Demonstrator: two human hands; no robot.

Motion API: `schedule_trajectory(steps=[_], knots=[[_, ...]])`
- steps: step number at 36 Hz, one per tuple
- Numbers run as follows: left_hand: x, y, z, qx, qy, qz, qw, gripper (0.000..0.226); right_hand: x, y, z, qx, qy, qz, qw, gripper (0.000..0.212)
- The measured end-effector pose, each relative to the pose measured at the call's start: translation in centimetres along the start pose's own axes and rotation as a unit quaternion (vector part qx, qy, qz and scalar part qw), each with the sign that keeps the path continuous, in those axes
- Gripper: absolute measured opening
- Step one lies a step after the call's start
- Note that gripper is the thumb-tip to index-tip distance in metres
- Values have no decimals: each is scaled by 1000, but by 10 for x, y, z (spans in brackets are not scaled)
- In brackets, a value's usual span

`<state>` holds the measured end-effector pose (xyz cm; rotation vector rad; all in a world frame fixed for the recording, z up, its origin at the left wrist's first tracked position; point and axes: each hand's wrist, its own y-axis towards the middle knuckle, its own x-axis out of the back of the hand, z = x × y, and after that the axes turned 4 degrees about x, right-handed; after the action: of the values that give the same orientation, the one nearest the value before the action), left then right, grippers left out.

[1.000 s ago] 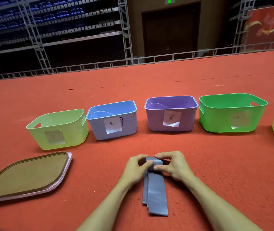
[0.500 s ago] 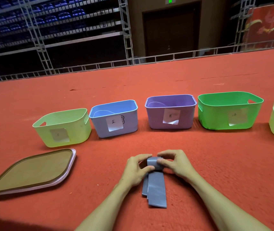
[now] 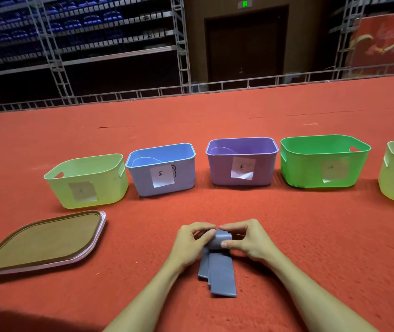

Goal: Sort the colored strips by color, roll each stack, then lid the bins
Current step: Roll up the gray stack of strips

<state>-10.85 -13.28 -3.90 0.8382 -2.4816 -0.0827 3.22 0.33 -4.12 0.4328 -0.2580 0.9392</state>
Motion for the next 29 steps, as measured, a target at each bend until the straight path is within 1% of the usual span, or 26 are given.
schedule_trajectory(steps=[3,5,10,15,18,20,21,22,25,26,29], knots=[[-1,1,1,40,23,17,999,27,0,-2,1,-1,-26,-4,1000,49],[1,-1,3,50,27,25,998,29,-1,-6,2,3,-41,-9,999,49],[4,-6,2,63,0,41,997,32,-4,-12,3,10,-42,-33,999,48],[4,-12,-1,46,-16,46,998,36,-4,-15,4,5,-20,-27,999,44],[2,-17,-1,33,-37,43,998,40,-2,-17,5,3,6,-37,999,33],[2,-20,-1,28,-39,42,998,38,-1,-18,10,4,21,-46,999,22],[2,-21,-2,25,-39,44,998,37,-1,-18,12,6,14,-44,999,19],[2,-22,-1,21,-40,45,998,37,-1,-18,14,9,7,-38,999,21],[2,-26,-2,8,-46,44,998,39,-2,-21,14,-2,7,-11,1000,39],[2,-28,-2,1,-42,42,998,38,-3,-22,13,-10,12,-3,1000,42],[1,-31,-4,-24,-17,36,999,37,-1,-26,18,-15,9,19,1000,35]])
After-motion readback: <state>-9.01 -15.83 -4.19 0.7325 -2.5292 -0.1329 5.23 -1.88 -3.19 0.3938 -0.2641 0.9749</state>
